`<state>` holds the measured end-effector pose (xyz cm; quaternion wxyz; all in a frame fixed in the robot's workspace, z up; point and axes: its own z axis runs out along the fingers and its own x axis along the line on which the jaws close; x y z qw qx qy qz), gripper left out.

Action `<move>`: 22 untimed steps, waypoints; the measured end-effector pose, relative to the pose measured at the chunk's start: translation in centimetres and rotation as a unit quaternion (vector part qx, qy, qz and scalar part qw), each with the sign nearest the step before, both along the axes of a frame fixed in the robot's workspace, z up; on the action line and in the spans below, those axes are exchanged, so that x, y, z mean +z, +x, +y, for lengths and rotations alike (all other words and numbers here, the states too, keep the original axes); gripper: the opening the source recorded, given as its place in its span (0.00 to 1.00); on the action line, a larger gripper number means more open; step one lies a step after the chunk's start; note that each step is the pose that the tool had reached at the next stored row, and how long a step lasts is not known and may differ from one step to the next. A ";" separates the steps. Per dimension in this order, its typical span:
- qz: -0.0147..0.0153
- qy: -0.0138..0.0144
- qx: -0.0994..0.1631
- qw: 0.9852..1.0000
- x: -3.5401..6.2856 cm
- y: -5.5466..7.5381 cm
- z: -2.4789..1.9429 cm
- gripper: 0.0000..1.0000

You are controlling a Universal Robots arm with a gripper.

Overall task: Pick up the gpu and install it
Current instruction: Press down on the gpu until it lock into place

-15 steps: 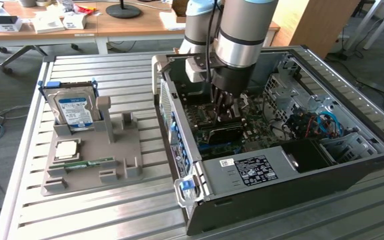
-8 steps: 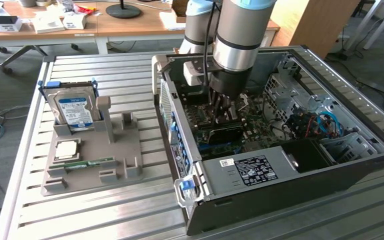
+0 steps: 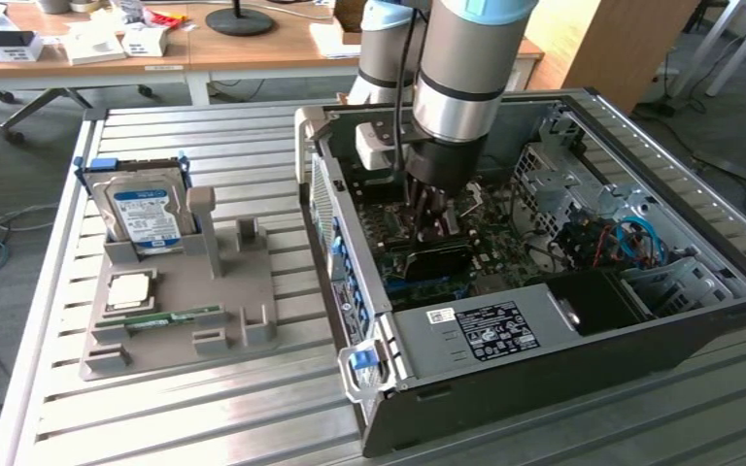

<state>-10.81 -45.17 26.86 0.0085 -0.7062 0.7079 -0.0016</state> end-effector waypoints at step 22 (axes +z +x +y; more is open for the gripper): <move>0.000 0.000 0.000 1.000 -0.54 -0.1 0.07 0.11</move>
